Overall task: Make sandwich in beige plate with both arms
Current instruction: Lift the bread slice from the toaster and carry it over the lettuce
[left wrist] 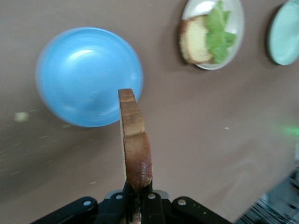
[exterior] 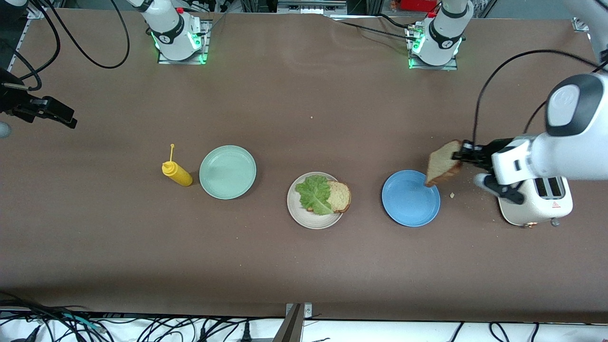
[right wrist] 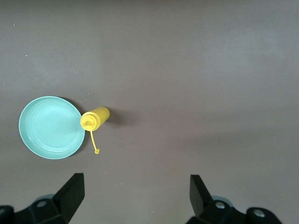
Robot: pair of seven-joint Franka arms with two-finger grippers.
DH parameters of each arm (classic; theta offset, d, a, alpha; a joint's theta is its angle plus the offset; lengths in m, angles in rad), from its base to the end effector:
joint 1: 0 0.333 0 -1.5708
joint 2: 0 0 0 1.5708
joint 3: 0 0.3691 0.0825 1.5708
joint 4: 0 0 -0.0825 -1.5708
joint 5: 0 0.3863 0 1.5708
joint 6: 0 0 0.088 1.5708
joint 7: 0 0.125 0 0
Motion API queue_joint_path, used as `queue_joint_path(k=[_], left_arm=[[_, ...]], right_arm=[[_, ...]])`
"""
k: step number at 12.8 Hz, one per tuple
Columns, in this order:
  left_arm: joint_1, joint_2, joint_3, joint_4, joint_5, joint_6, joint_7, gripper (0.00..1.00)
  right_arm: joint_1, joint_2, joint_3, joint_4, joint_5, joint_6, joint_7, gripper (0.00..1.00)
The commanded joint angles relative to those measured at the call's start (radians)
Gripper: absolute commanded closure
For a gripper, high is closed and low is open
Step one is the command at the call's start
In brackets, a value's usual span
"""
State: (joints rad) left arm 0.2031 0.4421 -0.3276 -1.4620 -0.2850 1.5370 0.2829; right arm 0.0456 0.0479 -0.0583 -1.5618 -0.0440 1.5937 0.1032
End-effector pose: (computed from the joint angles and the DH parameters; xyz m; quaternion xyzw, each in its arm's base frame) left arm 0.6563 -0.0816 0.4571 0.9474 -0.1731 -0.1513 0.2228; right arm 0.5752 -0.0118 0.6389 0.9981 -0.0572 -0.0069 0.0237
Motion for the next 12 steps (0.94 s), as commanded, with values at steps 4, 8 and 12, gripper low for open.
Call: queue_joint_path(k=[4, 8, 12], left_arm=[[-0.056, 0.174, 0.004, 0.078, -0.32, -0.005, 0.018, 1.0], [-0.088, 0.308, 0.004, 0.104, -0.615, 0.121, 0.029, 1.0], [-0.209, 0.378, 0.004, 0.111, -0.781, 0.403, 0.029, 1.0]], right_arm=[[-0.003, 0.026, -0.002, 0.032, 0.015, -0.014, -0.011, 0.0], [-0.001, 0.027, -0.002, 0.032, 0.015, -0.014, -0.01, 0.0], [-0.001, 0.029, -0.002, 0.032, 0.015, -0.014, -0.008, 0.0]])
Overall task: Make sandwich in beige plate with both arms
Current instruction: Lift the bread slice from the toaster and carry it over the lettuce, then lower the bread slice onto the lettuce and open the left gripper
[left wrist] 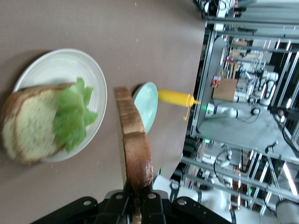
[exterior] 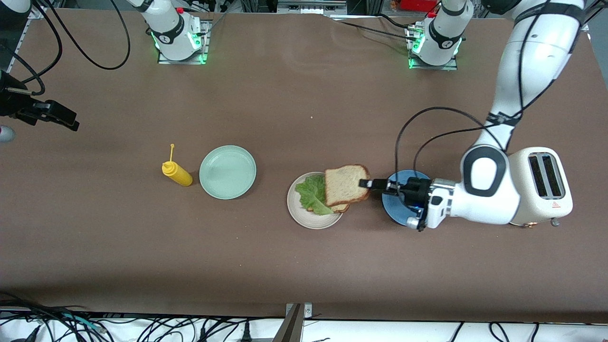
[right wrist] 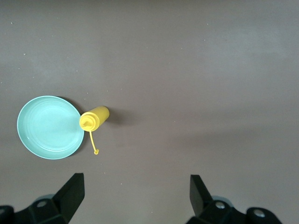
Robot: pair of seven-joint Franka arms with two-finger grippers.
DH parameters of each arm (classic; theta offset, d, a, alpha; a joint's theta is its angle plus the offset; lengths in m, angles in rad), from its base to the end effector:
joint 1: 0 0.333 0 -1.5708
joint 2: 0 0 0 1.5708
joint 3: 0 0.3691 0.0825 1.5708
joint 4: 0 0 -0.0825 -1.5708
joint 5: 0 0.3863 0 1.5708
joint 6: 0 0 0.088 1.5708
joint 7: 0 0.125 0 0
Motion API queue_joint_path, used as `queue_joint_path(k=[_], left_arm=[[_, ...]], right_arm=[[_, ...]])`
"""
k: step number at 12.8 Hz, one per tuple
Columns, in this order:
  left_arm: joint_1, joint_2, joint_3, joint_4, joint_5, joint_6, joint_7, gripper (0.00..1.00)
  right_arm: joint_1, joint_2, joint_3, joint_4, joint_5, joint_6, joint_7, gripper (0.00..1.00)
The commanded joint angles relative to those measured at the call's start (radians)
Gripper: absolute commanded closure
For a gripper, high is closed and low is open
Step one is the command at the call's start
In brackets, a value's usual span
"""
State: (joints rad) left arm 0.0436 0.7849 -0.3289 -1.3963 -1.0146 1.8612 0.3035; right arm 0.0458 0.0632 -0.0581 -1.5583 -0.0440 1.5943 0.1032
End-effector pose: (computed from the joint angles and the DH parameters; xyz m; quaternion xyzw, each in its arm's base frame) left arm 0.7234 -0.2306 0.3124 0.8302 -0.0151 -0.1203 0.5441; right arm 0.5801 -0.0114 0.6318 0.9980 -0.0568 -0.0124 0.0244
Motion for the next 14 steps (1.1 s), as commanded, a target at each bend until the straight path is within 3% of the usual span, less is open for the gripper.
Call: queue_joint_path(k=[1, 4, 10, 11, 12, 13, 14], left_arm=[[-0.079, 0.052, 0.005, 0.045, -0.076, 0.132, 0.009, 1.0], [-0.122, 0.106, 0.005, 0.045, -0.076, 0.222, 0.1, 1.0], [-0.125, 0.134, 0.01, -0.019, -0.059, 0.22, 0.245, 1.0], [-0.122, 0.134, 0.011, -0.021, -0.059, 0.219, 0.25, 0.77], [-0.122, 0.134, 0.013, -0.021, -0.059, 0.219, 0.252, 0.3], [-0.116, 0.129, 0.02, -0.021, -0.056, 0.219, 0.256, 0.0], [-0.116, 0.126, 0.028, -0.02, -0.026, 0.219, 0.278, 0.0]], right_arm=[[-0.001, 0.013, -0.002, 0.029, 0.015, -0.014, -0.01, 0.0], [-0.003, 0.013, -0.002, 0.029, 0.01, -0.014, -0.008, 0.0], [-0.003, 0.017, -0.002, 0.029, 0.009, -0.016, -0.002, 0.0], [-0.003, 0.017, -0.002, 0.029, 0.01, -0.016, -0.002, 0.0], [-0.003, 0.017, -0.002, 0.029, 0.01, -0.016, 0.0, 0.0], [-0.003, 0.017, -0.002, 0.029, 0.01, -0.016, 0.0, 0.0], [-0.003, 0.017, -0.002, 0.029, 0.01, -0.016, 0.0, 0.0]])
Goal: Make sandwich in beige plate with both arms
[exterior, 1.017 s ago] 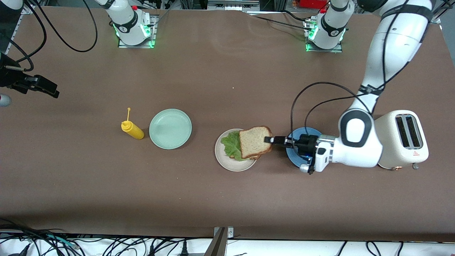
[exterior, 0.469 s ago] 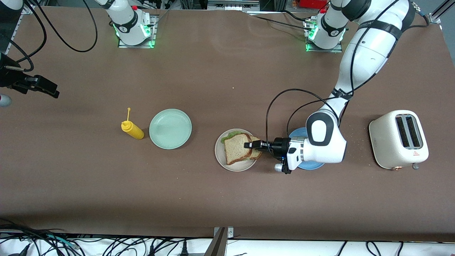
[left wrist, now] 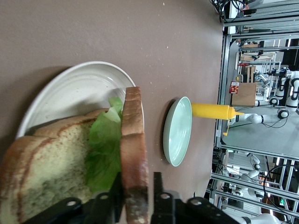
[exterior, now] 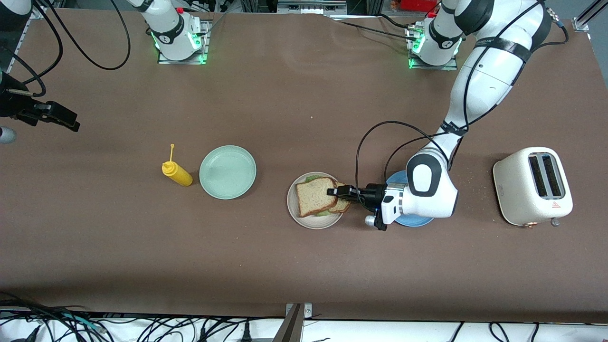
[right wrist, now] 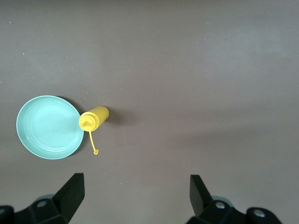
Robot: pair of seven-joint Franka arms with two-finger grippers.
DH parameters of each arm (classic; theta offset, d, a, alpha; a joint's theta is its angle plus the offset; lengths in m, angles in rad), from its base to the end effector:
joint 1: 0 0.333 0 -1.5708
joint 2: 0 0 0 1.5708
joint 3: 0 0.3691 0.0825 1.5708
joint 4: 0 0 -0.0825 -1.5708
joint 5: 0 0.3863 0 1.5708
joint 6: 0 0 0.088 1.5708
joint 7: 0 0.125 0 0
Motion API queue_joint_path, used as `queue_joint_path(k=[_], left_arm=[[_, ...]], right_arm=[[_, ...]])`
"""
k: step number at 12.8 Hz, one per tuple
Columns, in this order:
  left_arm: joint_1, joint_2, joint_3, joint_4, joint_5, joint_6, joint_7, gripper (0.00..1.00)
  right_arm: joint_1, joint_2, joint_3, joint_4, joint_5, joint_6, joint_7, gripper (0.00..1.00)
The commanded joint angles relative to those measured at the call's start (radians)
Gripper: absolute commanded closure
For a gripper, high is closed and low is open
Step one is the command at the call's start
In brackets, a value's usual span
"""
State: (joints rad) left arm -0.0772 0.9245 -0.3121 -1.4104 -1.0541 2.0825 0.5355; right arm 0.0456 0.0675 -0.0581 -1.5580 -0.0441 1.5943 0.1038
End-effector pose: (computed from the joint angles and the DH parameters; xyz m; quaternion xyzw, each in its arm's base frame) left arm 0.7092 -0.2919 0.1996 0.8475 -0.0560 -0.0652 0.5239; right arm 0.5814 -0.0114 0.6295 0.9980 -0.0572 -0.0144 0.0247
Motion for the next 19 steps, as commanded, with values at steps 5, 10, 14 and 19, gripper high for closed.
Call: queue_joint_path(k=[5, 10, 14, 19], left_arm=[[0.053, -0.048, 0.016, 0.004, 0.259, -0.015, 0.049, 0.0], [0.12, -0.154, 0.016, 0.007, 0.57, -0.134, -0.015, 0.0], [0.175, -0.301, 0.024, 0.007, 0.786, -0.313, -0.101, 0.0], [0.175, -0.537, 0.013, 0.007, 1.092, -0.504, -0.389, 0.0]], right_arm=[[-0.003, 0.015, -0.002, 0.027, 0.021, -0.013, 0.002, 0.0], [-0.001, 0.02, 0.001, 0.029, 0.023, -0.011, -0.006, 0.0], [0.008, 0.021, 0.003, 0.029, 0.024, -0.008, -0.007, 0.0], [0.016, 0.02, 0.003, 0.029, 0.026, -0.004, -0.01, 0.0]])
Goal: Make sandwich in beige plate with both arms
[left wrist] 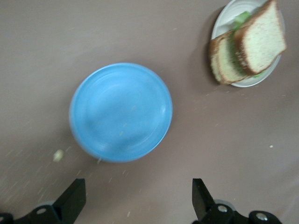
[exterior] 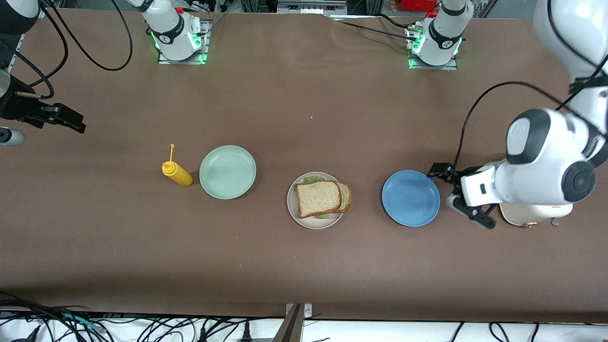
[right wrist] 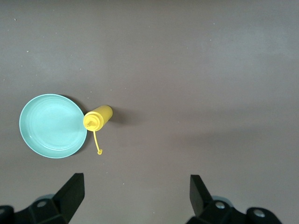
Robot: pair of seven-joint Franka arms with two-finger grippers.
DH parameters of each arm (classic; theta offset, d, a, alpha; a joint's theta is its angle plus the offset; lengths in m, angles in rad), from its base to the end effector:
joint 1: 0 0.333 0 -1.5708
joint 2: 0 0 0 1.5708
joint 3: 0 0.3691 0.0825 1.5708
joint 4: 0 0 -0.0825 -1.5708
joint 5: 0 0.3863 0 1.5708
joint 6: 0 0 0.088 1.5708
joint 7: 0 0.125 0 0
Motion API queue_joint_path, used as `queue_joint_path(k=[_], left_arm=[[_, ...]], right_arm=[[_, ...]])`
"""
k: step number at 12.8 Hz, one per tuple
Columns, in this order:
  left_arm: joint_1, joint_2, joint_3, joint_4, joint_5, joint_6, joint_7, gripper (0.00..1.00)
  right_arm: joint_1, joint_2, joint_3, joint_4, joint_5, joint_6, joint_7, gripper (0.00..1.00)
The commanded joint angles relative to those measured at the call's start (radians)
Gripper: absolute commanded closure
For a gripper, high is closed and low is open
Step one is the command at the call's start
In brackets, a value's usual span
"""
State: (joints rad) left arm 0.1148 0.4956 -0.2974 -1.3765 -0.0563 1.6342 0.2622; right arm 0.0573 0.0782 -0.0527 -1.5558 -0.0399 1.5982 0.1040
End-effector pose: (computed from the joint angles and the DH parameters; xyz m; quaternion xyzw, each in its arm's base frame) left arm 0.6893 -0.0929 0.4532 0.9679 -0.2045 -0.1038 0.1031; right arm 0.5853 -0.0009 0.6246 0.9984 -0.0487 -0.0166 0.0229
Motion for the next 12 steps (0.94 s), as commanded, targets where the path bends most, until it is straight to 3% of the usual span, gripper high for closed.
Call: queue_joint_path(k=[1, 2, 5, 9, 12], left_arm=[[-0.02, -0.173, 0.009, -0.041, 0.107, -0.065, -0.154, 0.0], [-0.02, -0.231, 0.018, -0.062, 0.116, -0.069, -0.159, 0.0], [-0.125, -0.399, 0.185, -0.142, 0.11, -0.062, -0.161, 0.0], [-0.124, -0.537, 0.193, -0.271, 0.104, -0.007, -0.161, 0.0], [-0.132, -0.549, 0.221, -0.288, 0.102, -0.033, -0.155, 0.0]], right_arm=[[0.004, 0.009, 0.001, 0.026, 0.022, -0.006, -0.01, 0.0], [0.004, 0.008, 0.001, 0.026, 0.029, -0.004, -0.01, 0.0], [0.004, 0.006, -0.001, 0.026, 0.049, -0.006, -0.012, 0.0], [0.004, 0.009, -0.003, 0.026, 0.049, 0.0, -0.015, 0.0], [0.004, 0.009, -0.003, 0.026, 0.048, 0.0, -0.017, 0.0]])
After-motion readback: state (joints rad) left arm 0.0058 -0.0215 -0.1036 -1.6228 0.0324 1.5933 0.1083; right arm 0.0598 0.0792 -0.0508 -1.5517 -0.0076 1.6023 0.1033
